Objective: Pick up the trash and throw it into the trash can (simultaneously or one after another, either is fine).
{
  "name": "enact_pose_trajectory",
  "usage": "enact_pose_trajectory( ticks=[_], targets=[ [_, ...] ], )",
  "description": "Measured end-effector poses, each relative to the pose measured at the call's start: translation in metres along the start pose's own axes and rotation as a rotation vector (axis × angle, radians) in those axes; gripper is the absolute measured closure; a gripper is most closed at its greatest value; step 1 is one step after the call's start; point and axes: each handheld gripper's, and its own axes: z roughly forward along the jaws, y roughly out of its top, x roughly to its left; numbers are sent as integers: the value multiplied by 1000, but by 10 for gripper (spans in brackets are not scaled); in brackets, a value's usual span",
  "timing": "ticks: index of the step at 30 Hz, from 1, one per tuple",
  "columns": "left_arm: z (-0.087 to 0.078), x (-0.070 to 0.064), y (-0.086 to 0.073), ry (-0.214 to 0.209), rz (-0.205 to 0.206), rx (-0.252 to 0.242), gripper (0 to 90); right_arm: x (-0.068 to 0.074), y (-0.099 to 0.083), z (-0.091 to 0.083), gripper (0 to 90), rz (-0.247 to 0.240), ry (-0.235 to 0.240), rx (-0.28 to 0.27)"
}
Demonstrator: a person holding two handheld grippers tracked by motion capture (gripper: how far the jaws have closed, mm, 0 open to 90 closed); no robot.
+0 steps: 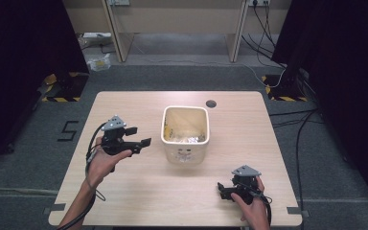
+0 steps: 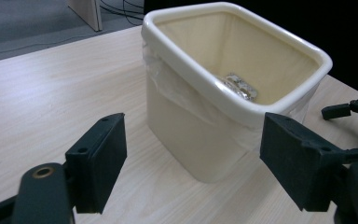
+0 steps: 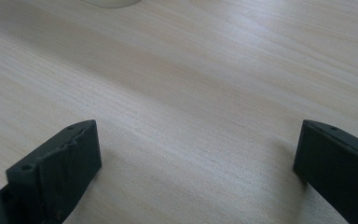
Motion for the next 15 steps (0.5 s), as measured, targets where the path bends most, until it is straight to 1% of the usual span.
enact_pose_trajectory(
  ticks=[5, 9, 13, 15],
  targets=[
    [1, 4, -13, -4, -10, 6, 220, 0, 0, 0, 8, 0, 1, 1],
    [2, 7, -24, -18, -21, 4, 218, 0, 0, 0, 8, 0, 0, 0],
    [6, 8, -37, -26, -29, 22, 218, 0, 0, 0, 8, 0, 1, 1],
    [8, 8, -43, -32, -27, 36, 218, 0, 0, 0, 8, 0, 1, 1]
  ],
)
